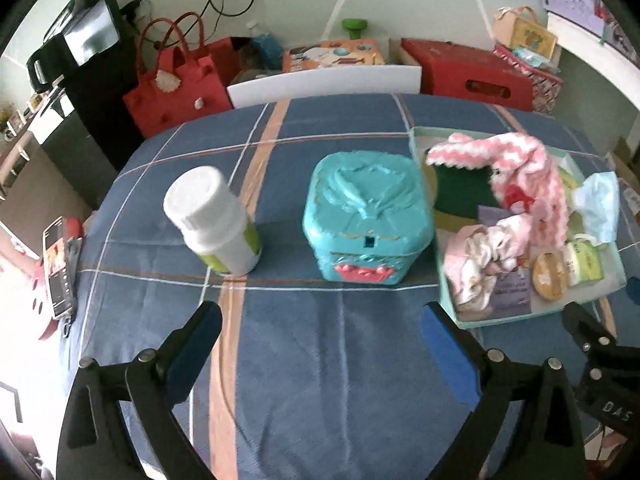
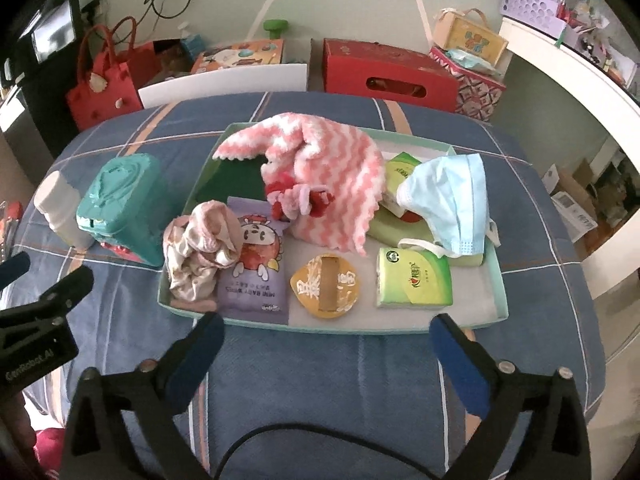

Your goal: Organize soft objects

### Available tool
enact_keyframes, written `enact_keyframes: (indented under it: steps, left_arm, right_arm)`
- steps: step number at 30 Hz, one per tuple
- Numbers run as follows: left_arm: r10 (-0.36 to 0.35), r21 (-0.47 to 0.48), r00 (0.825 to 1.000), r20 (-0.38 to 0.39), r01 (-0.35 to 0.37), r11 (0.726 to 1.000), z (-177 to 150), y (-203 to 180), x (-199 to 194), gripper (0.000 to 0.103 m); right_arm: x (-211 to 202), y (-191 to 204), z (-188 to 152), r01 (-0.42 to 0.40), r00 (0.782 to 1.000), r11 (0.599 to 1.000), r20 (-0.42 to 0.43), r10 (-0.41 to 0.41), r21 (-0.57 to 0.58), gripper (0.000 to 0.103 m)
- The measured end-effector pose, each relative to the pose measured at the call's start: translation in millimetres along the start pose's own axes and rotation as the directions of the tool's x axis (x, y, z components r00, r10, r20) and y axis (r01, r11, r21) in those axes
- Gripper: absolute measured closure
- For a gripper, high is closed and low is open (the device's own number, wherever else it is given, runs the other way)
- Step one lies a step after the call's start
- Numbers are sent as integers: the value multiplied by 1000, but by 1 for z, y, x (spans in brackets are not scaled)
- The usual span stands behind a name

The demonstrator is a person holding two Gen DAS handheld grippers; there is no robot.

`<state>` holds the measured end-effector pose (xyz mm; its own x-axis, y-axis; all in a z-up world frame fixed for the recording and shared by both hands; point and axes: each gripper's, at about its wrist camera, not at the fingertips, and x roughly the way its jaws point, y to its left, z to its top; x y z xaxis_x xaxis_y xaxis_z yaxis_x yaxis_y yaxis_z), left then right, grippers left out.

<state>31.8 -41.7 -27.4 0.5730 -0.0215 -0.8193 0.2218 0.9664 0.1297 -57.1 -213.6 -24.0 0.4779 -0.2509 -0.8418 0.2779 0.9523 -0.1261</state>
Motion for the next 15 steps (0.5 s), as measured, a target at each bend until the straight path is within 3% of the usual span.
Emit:
enact_keyframes:
  steps: [8,15]
  left_arm:
    - [32,-8,999,17,-32,999,-1,7,-5,4]
    - [10,-18,999,38,-10,1000,-3,10,-11,4]
  right_arm:
    - [2,-4,1,8,1000,1000,9,-8,9,0]
    - [2,-6,0,11,1000,1000,11,-12,16,0]
